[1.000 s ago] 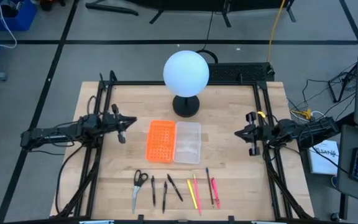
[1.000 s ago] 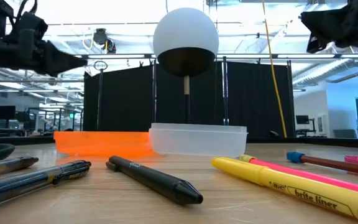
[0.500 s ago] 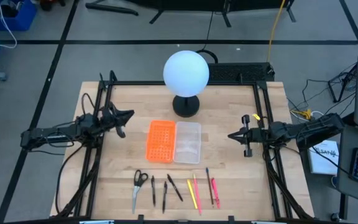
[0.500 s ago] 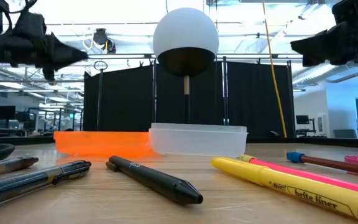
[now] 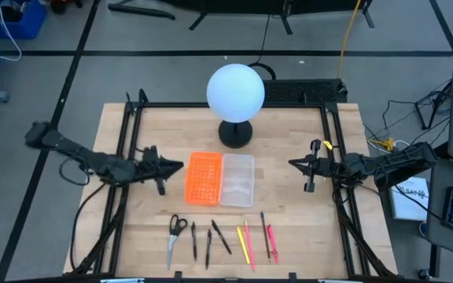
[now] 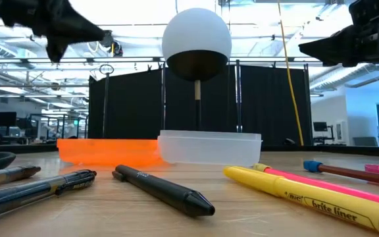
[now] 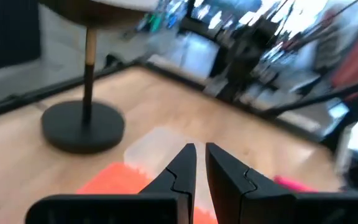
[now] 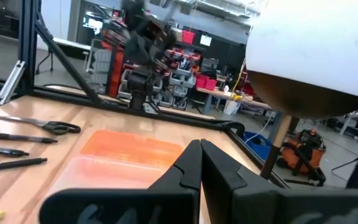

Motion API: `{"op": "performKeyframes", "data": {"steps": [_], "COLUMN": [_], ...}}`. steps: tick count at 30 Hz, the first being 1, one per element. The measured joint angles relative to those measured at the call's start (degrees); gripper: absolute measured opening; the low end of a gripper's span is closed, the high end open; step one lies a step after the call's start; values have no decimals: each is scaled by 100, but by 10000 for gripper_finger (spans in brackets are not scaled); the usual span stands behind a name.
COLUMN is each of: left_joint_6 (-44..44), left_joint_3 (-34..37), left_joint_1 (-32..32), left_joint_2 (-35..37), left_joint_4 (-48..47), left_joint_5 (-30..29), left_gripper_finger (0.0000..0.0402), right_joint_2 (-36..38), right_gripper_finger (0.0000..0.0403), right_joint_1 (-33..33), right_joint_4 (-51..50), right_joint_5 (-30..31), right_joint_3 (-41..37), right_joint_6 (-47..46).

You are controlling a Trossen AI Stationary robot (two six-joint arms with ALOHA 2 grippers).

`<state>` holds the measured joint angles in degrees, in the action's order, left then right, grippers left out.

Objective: Pick & place school supplies into a supply box
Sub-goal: Put the black scissor into the supply box

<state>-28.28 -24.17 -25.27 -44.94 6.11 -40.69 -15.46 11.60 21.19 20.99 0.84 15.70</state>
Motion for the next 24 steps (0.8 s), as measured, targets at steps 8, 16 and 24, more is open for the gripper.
{"op": "performKeyframes", "data": {"steps": [8,16,24], "left_joint_6": [-3722,-7577,-8578], "left_joint_3": [-3194,-4496,-4480], "left_joint_1": [-923,-949,-1093], "left_joint_2": [-2352,-3905,-4878], "left_joint_4": [-4780,-7933,-7348], "left_joint_5": [-921,2110,3425], "left_gripper_finger": [42,42,42], "right_joint_2": [2,2,0], "right_gripper_finger": [0,0,0], "right_joint_1": [0,2,2], "right_joint_4": [0,35,-545], "right_joint_5": [-2,-7,129], "right_joint_3": [0,227,229], "right_joint_6": [-306,-308,-364]}}
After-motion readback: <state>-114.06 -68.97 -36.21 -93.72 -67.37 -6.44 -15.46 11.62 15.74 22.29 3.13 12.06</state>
